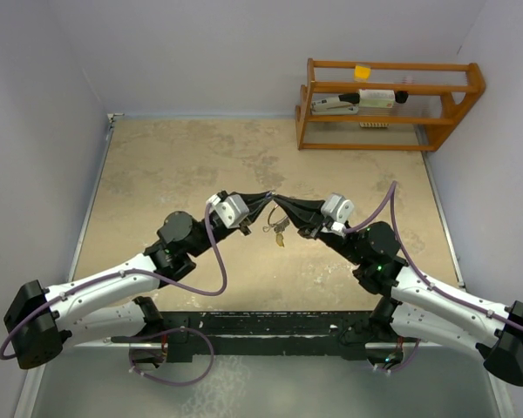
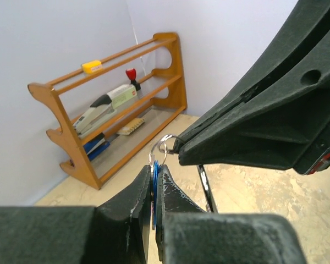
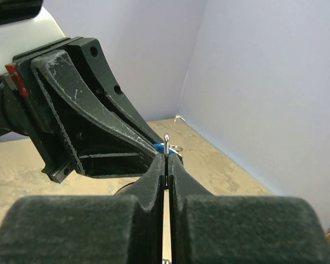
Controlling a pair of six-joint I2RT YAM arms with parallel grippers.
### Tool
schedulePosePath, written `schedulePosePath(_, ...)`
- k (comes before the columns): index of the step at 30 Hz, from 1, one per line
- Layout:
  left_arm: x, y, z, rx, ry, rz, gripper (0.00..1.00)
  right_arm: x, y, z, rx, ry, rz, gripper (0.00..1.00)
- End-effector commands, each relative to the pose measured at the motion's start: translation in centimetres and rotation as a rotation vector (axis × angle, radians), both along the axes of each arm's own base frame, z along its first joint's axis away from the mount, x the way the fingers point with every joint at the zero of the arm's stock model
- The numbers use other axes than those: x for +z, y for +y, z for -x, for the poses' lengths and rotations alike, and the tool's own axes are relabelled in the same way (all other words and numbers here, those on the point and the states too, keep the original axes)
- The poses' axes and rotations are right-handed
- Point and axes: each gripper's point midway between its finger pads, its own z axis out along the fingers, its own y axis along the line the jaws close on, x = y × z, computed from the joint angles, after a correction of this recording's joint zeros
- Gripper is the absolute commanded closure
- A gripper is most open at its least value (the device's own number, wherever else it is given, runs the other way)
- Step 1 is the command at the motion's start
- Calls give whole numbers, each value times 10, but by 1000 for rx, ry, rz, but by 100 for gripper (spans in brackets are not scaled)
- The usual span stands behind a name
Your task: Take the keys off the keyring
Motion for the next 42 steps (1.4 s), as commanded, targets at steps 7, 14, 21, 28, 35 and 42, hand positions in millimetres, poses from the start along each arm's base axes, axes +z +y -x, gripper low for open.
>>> schedulePosePath(7, 9, 19, -21, 162, 0, -107, 100, 35, -8, -1, -47, -80, -41, 77)
schedulePosePath(14, 25, 25, -25, 194, -30, -169, 100, 22, -11, -6, -73, -36, -21, 71)
schedulePosePath(21, 41, 17, -17, 138, -18, -133, 100, 0, -11, -13, -100, 14, -18, 71)
schedulePosePath(28, 48, 17, -28, 207, 44, -108, 100, -3, -14, -33, -209, -19, -57, 70)
schedulePosePath(35, 31, 10, -41, 339, 104, -223, 100, -11, 4, -55, -262, -41, -24, 70)
schedulePosePath(42, 18, 11, -48, 498, 103, -306, 100, -15, 2, -59, -342, -55, -17, 69)
